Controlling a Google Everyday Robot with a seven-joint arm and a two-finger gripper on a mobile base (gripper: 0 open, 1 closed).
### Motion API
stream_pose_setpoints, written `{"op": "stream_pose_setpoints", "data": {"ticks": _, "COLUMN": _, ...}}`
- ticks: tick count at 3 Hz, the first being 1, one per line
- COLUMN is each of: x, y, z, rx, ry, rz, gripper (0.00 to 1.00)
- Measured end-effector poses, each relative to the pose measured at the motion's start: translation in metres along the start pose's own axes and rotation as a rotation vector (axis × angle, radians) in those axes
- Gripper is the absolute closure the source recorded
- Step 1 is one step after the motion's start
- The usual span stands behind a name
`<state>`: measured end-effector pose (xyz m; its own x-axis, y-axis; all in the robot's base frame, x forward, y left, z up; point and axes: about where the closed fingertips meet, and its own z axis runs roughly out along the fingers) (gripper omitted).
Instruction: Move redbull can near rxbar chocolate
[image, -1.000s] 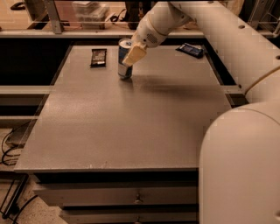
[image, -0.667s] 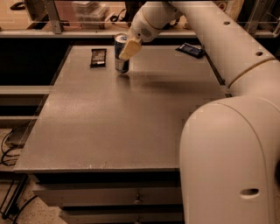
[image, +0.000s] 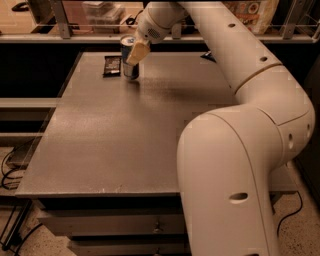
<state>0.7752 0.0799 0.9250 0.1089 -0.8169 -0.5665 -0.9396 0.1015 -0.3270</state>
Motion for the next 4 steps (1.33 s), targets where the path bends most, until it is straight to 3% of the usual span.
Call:
{"op": "stream_pose_setpoints", "data": {"ticks": 1, "x": 0.0042, "y": 0.0029, "z": 0.0090, "rx": -0.019, "ry": 0.008, "rz": 0.015, "gripper": 0.84}}
{"op": "stream_pose_setpoints", "data": {"ticks": 4, "x": 0.0097, "y": 0.0070, "z": 0.0148, "rx": -0.043, "ry": 0.031, "rz": 0.033, "gripper": 0.13}}
